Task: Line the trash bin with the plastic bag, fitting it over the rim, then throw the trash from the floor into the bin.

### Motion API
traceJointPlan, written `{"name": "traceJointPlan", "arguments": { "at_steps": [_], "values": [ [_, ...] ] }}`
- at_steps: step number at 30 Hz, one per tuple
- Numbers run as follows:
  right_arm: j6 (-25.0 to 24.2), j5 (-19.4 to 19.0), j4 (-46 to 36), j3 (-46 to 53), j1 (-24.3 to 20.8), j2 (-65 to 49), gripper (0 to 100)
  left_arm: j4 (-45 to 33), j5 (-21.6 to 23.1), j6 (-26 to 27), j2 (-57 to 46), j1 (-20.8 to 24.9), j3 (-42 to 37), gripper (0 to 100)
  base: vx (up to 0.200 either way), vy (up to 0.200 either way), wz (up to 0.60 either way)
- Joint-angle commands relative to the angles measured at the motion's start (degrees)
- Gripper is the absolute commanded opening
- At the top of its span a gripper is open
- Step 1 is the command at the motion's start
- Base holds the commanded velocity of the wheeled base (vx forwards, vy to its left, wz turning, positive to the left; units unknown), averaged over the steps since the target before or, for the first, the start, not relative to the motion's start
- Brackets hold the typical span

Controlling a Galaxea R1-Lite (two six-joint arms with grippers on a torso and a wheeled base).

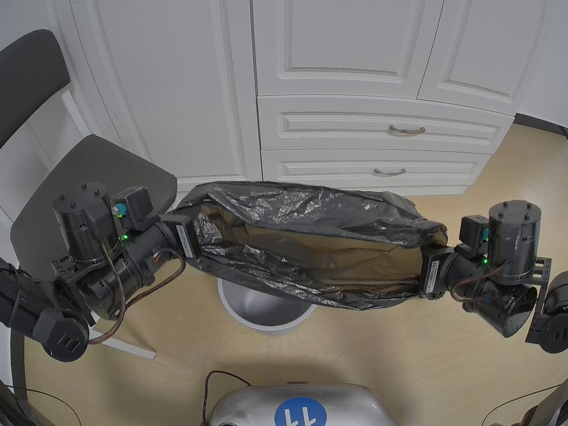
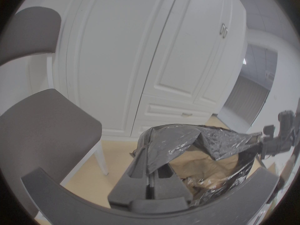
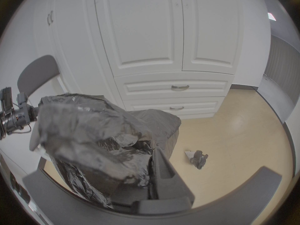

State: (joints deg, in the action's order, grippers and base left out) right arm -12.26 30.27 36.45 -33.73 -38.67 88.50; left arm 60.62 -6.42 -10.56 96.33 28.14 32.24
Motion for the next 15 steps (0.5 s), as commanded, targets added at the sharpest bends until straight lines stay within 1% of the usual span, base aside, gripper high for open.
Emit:
{"name": "traceJointPlan", "arguments": {
  "at_steps": [1,2,3,4,5,7,15],
  "values": [
    [1.3,-0.5,-0.4,2.4,-0.4,2.7,0,-0.9,0.0,2.9,1.1,-0.3,-3.7,0,0.000,0.000,0.00],
    [3.6,-1.1,-0.5,4.2,-0.4,2.6,0,-2.6,0.0,5.9,1.0,-0.5,-5.3,0,0.000,0.000,0.00],
    [5.1,-1.6,-0.5,5.3,-0.4,2.6,0,-3.4,0.0,7.4,0.9,-0.6,-6.1,0,0.000,0.000,0.00],
    [6.1,-2.0,-0.4,6.1,-0.4,2.6,0,-3.8,0.0,8.3,0.9,-0.8,-6.7,0,0.000,0.000,0.00],
    [8.4,-2.9,0.1,8.0,-0.4,2.7,0,-4.5,0.1,9.9,1.1,-1.0,-7.7,0,0.000,0.000,0.00],
    [10.2,-3.8,0.3,9.2,-0.5,2.9,0,-4.6,0.3,10.8,1.5,-1.0,-8.4,0,0.000,0.000,0.00],
    [10.7,-4.1,0.2,10.0,-0.7,5.9,0,-3.7,1.5,11.1,5.8,-2.4,-8.6,0,0.000,0.000,0.00]
  ]
}}
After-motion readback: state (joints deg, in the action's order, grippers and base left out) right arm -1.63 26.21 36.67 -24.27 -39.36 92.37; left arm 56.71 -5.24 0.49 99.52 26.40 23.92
